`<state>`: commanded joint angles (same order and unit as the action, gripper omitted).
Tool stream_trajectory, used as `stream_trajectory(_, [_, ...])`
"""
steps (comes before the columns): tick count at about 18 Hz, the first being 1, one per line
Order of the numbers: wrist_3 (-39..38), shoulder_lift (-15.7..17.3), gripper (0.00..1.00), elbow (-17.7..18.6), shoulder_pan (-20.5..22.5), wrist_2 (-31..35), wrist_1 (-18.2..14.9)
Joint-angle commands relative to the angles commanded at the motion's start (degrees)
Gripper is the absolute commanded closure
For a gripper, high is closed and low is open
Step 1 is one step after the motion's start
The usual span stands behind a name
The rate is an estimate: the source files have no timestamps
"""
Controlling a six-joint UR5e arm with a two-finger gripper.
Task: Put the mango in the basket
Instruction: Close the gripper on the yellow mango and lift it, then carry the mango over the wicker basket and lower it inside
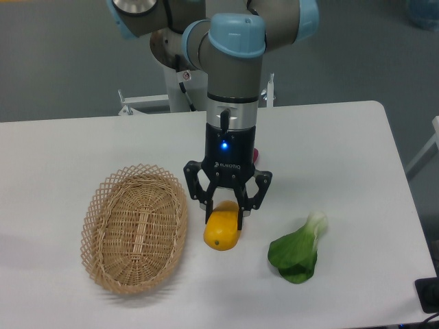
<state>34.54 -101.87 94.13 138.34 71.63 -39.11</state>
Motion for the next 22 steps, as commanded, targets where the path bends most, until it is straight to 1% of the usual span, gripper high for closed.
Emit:
stream_trajectory(7, [-0.4, 0.4, 0.66, 1.3, -0.2, 0.1, -0.1])
stream_trajectory(10, [-0.9, 1.4, 0.66, 2.1, -1.9, 0.5, -0.3])
stream_trajectory(14, [-6.3, 2.5, 0.66, 3.0, -3.1, 0.9, -0.7])
stream_trajectory(16, [-9.1, 2.5, 0.66, 3.9, -5.2, 3.7, -1.1])
stream_trajectory(19, [-9.9, 1.9, 0.66, 5.2, -10.3, 11.1, -1.3])
stream_trajectory(20, [-10.3, 1.8, 0.66, 6.1, -11.8, 12.8, -1.2])
stream_trajectory(22, [-10.9, 1.1, 0.66, 8.6, -14.1, 14.0, -1.2])
